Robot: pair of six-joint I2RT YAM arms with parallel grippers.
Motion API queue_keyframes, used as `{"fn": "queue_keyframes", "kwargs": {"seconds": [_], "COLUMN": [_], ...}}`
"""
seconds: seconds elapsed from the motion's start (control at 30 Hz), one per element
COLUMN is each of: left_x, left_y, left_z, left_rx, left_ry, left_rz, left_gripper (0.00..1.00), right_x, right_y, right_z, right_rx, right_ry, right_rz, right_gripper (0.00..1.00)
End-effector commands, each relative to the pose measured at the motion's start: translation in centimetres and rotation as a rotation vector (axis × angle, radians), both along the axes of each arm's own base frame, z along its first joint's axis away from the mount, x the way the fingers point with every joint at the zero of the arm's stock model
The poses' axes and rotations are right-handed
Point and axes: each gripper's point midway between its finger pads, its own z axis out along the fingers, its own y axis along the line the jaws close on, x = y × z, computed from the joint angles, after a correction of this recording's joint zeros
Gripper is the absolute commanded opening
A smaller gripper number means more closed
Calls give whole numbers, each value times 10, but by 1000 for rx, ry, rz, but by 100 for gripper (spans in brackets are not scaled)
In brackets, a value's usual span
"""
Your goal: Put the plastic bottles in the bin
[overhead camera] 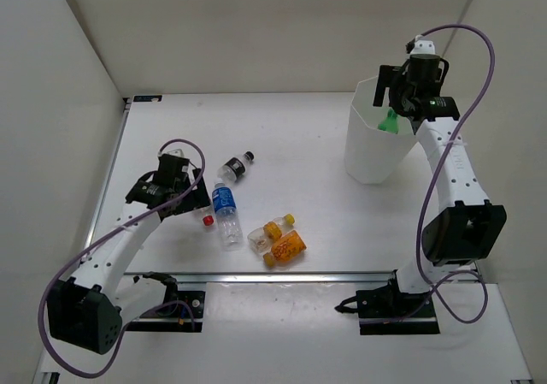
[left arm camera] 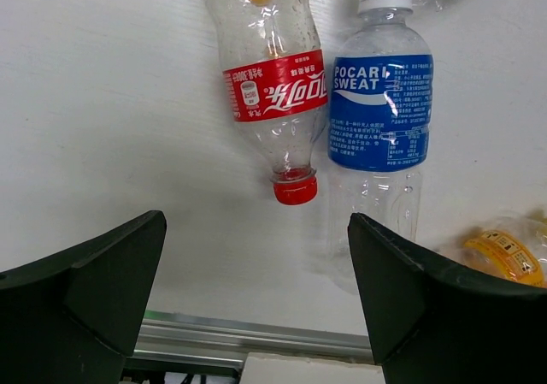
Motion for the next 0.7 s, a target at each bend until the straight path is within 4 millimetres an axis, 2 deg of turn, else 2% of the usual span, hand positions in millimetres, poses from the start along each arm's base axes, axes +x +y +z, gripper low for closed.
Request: {"fn": "queue_keyframes", "kwargs": {"seconds": [0.0, 0.03, 0.1, 0.17, 0.2, 0.27, 0.3, 0.33, 0.37, 0.4, 0.43, 0.5, 0.53, 0.57, 0.6, 0.67], "left_x": [12, 12, 8, 2, -3, -9, -13, -18, -20, -26, -32, -38, -43, -46, -47, -49], "left_y": [-9, -8, -8, -6, -4, -2, 0, 1, 2, 2, 1, 0, 1, 2, 1, -4], "left_z": [12, 13, 11, 10, 6, 7, 6, 6, 5, 0, -2, -3, -7, -9, -7, 0], "left_rx": [-28, -29, -39, -36, -34, -34, -32, -38, -33, -31, -33, -52, -52, -56, -69, -80], "left_ry": [-52, -60, -56, -59, -45, -51, -44, -41, -40, -22, -17, -27, -19, -14, -29, -39], "left_rz": [-29, -24, -29, -26, -19, -20, -16, -15, -10, -13, -18, -13, -9, -4, 3, -6], "left_gripper": [99, 99, 99, 99, 99, 99, 99, 99, 99, 99, 99, 99, 98, 98, 98, 98], "right_x": [-2, -5, -13, -24, -30, -48, -60, -78, -96, -112, -133, -172, -191, -211, -230, -239], "right_y": [9, 17, 28, 59, 66, 111, 124, 152, 176, 187, 209, 236, 258, 274, 286, 296], "right_z": [59, 65, 73, 78, 79, 68, 69, 57, 34, 14, 3, -52, -60, -78, -98, -113], "right_rx": [-15, -26, -79, -94, -112, -138, -129, -131, -135, -108, -48, 11, 66, 88, 78, 59], "right_ry": [-153, -163, -167, -168, -164, -132, -130, -95, -37, 14, 51, 187, 212, 243, 276, 299], "right_rz": [30, 46, 74, 135, 168, 281, 327, 415, 493, 526, 576, 659, 732, 810, 866, 878], "right_gripper": [96, 99, 99, 100, 100, 99, 99, 99, 99, 99, 99, 99, 99, 100, 99, 99]}}
